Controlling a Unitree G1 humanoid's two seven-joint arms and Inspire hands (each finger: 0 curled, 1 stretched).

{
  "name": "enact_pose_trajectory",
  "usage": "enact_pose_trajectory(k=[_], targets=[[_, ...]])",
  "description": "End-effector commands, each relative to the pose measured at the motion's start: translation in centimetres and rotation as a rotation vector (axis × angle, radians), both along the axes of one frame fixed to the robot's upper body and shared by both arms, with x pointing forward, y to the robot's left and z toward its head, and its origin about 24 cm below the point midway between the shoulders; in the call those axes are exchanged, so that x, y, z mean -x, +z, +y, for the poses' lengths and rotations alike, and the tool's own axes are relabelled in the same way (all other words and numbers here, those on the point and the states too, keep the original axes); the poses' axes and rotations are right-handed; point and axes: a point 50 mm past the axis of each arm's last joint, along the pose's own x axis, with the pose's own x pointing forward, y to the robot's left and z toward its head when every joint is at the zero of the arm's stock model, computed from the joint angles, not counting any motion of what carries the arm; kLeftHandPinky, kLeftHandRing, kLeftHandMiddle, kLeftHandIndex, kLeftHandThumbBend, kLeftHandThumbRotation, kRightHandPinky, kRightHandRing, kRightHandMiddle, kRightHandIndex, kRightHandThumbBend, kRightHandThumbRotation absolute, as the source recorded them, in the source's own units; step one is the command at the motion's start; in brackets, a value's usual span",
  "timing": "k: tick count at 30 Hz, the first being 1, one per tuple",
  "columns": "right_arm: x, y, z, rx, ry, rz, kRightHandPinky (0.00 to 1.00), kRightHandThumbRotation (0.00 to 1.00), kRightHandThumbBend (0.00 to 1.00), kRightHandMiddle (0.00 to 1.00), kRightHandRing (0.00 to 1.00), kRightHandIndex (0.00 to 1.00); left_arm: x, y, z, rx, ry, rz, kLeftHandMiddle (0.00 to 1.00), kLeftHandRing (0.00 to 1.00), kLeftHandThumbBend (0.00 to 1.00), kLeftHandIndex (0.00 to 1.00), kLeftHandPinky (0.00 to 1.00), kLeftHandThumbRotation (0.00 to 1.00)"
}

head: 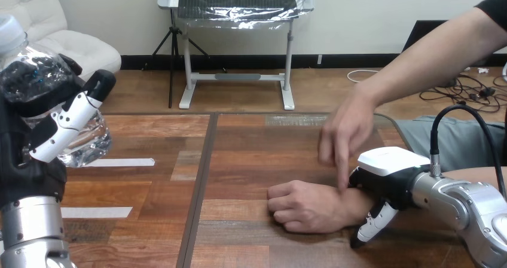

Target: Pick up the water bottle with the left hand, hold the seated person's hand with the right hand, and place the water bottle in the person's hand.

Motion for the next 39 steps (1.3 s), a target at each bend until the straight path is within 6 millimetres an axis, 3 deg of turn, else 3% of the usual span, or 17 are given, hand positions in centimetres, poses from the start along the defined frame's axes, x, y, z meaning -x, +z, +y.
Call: enact_pose_trajectory(k=[1, 30, 39], targets=[[1.69, -2.82, 0.37, -0.001, 0.019, 0.117, 0.44, 0.37, 0.93, 0.69, 0.61, 0.68, -0.26, 2.12, -0.67, -0.04, -0.028, -0.101, 0.27, 0.21, 0.29, 0.34, 0.16, 0.0], [1.64, -2.68, 0.31, -0.011, 0.013, 0.114, 0.42, 0.35, 0.93, 0.66, 0.58, 0.67, -0.33, 2.06, -0.55, -0.036, -0.028, -0.095, 0.27, 0.21, 0.29, 0.34, 0.16, 0.0], [1.62, -2.63, 0.35, -0.005, 0.009, 0.117, 0.44, 0.35, 0.92, 0.68, 0.62, 0.69, -0.34, 2.08, -0.49, -0.04, -0.03, -0.098, 0.27, 0.21, 0.3, 0.34, 0.16, 0.0]])
